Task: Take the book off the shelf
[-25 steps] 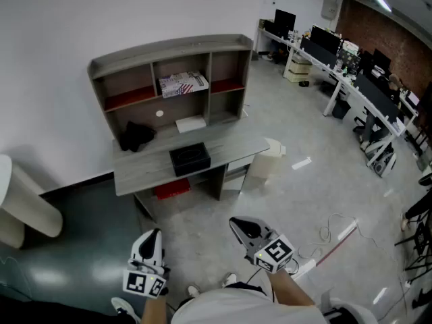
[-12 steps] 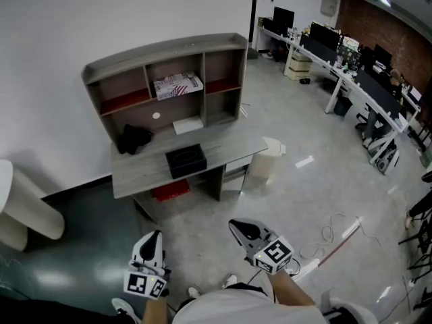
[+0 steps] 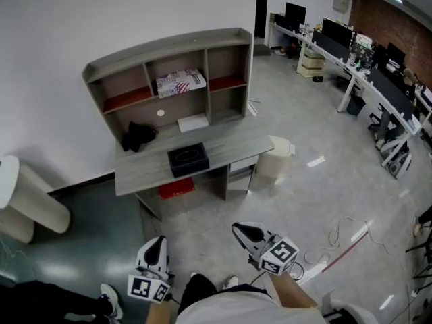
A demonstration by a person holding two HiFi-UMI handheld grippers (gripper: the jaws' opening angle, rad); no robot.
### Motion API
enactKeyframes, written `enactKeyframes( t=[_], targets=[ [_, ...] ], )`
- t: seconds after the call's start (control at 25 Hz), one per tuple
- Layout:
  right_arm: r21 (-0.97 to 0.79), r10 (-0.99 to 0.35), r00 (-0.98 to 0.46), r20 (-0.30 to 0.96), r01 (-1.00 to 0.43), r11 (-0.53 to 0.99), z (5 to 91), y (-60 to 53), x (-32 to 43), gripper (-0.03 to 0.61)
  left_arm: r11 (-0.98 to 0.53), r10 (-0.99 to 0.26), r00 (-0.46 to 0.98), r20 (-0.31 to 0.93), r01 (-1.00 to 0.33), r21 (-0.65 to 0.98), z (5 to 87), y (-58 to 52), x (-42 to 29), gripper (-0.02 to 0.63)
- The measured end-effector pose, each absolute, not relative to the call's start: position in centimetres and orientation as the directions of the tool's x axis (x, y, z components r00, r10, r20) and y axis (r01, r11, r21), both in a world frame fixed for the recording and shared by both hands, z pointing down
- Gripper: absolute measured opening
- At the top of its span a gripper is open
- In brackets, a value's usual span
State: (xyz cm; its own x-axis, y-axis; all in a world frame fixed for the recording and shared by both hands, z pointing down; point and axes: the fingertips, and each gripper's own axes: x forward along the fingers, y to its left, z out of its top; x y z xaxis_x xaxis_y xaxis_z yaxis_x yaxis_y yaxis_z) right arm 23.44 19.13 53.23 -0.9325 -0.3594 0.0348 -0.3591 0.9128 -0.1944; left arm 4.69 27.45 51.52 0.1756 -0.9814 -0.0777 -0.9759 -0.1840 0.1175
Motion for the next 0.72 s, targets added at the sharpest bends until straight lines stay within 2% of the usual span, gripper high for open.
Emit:
enactKeyframes(
  t=[0.48, 0.72],
  targets=[
    [-0.224, -0.326, -0.94, 0.099, -0.34, 0.913, 55.2, 14.5, 22.8, 0.023, -0.216, -0.976, 0.208, -0.058, -0.96, 0.179, 53.9, 20.5, 5.3, 0.017],
    [-0.202, -0.329, -0.935, 0.13, -0.35, 0.915, 54.6, 9.4, 19.8, 0.023, -0.264, -0.963, 0.249, -0.102, -0.95, 0.165, 52.5, 13.1, 2.7, 0.017]
  ],
)
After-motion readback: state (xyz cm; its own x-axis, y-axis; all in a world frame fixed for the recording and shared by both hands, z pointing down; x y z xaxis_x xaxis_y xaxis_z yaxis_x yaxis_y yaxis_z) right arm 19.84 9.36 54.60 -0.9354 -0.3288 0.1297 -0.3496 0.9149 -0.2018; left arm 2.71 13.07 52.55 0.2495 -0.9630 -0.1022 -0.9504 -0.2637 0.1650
